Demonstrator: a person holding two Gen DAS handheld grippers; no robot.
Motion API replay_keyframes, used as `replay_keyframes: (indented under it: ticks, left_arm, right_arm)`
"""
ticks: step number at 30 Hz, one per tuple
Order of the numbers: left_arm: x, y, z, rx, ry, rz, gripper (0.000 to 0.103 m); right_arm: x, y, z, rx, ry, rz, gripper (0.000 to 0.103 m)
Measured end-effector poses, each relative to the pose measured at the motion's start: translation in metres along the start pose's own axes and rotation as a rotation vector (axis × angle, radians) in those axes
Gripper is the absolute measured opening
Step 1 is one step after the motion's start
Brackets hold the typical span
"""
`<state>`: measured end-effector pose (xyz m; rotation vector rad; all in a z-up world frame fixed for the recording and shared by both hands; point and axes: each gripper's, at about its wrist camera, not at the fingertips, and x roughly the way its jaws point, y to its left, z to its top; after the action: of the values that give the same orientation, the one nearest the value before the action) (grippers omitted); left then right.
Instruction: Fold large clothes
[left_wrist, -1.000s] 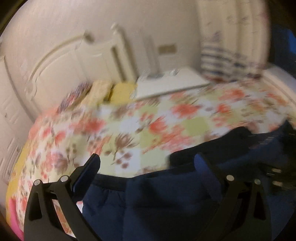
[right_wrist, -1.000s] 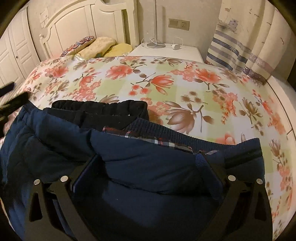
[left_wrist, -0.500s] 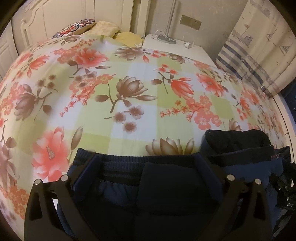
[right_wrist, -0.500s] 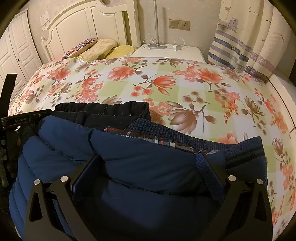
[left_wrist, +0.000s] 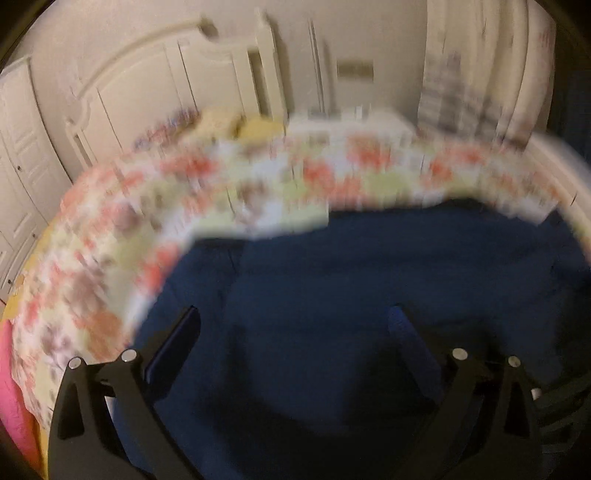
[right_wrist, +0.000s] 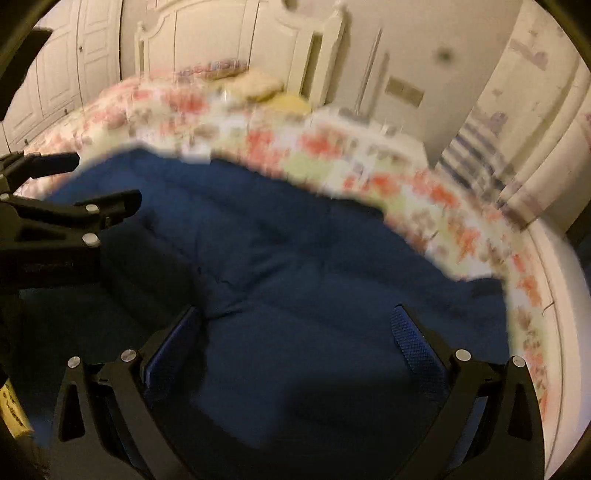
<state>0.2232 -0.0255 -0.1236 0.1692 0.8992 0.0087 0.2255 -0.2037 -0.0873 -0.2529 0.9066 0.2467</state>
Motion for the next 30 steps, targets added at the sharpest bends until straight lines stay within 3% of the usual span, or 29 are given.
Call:
replay_keyframes:
  ticks: [3,6,10,15,18,20,21,25,27,30]
  left_arm:
    - [0.012,0.005,-0.003,-0.031,0.001,-0.017,0.101]
    - [0.013,0.002,-0.006,-0.013,-0.011,0.000,0.101]
    - [0.005,0.009,-0.008,-0.034,-0.019,-0.049,0.101]
    - [-0.038,0.027,-0.030,0.015,-0.105,0.006,0.101]
    - [-0.029,0.049,-0.049,0.015,-0.083,0.071,0.101]
    - [-0.019,0.065,-0.057,-0.049,-0.065,-0.014,0.101]
    - [-0.020,0.068,-0.057,-0.065,-0.070,-0.020,0.101]
    - [-0.018,0.063,-0.055,-0.033,-0.068,0.015,0.101]
    - [-0.021,0.072,-0.056,-0.062,-0.066,-0.017,0.101]
    - [-0.039,0.084,-0.065,-0.125,-0.066,0.024,0.101]
  right_arm:
    - [0.008,-0.015,-0.001,0.066,0.018,0.069,0.099]
    - [0.010,-0.012,-0.002,0.079,0.018,0.081,0.099]
    - [0.005,-0.014,-0.003,0.091,0.013,0.106,0.098]
    - [-0.039,-0.043,-0.021,0.112,-0.057,-0.004,0.098]
    - [-0.035,-0.072,-0.046,0.168,-0.020,-0.035,0.098]
    - [-0.027,-0.090,-0.059,0.253,-0.032,0.067,0.099]
    - [-0.026,-0.094,-0.063,0.276,-0.047,0.091,0.099]
    - [-0.026,-0.088,-0.059,0.246,-0.039,0.053,0.099]
    - [-0.033,-0.093,-0.062,0.274,-0.056,0.055,0.098]
    - [-0.053,-0.094,-0.067,0.300,-0.090,-0.008,0.098]
